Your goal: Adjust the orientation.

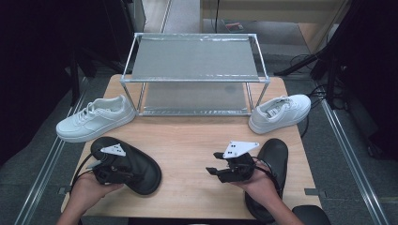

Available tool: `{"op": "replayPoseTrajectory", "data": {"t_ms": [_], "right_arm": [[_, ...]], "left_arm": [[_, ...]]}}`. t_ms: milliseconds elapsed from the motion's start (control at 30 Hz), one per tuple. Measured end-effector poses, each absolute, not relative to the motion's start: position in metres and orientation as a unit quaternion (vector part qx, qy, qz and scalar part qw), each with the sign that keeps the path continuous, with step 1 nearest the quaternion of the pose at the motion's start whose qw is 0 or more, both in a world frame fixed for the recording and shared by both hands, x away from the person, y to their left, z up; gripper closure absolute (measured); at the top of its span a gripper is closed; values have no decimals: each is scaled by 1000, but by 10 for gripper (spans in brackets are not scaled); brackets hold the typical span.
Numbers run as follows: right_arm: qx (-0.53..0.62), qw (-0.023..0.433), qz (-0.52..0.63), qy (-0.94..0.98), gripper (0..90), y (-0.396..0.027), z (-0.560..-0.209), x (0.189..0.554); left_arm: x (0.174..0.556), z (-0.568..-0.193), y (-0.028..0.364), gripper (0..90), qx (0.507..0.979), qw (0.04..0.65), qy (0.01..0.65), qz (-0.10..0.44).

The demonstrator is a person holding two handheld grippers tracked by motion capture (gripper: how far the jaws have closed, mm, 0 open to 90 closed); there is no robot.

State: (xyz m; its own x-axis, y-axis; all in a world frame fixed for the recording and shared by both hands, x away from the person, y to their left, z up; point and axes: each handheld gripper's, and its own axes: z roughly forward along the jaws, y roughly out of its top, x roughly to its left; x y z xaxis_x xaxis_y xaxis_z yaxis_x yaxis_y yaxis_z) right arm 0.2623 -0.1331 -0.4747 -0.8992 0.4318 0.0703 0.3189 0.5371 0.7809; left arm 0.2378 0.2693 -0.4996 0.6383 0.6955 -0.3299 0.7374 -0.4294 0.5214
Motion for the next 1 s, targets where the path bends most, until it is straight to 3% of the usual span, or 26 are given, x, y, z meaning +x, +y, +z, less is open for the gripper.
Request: {"op": "replayPoseTrajectory", "data": {"t_ms": [467, 1000], "right_arm": [[217, 67, 433, 873, 425, -133, -474, 263], [223, 67, 444, 865, 422, -138, -471, 264]], "left_arm": [[240, -480, 260, 618, 826, 365, 427, -38], [273, -458, 200, 617, 832, 358, 422, -50]]}}
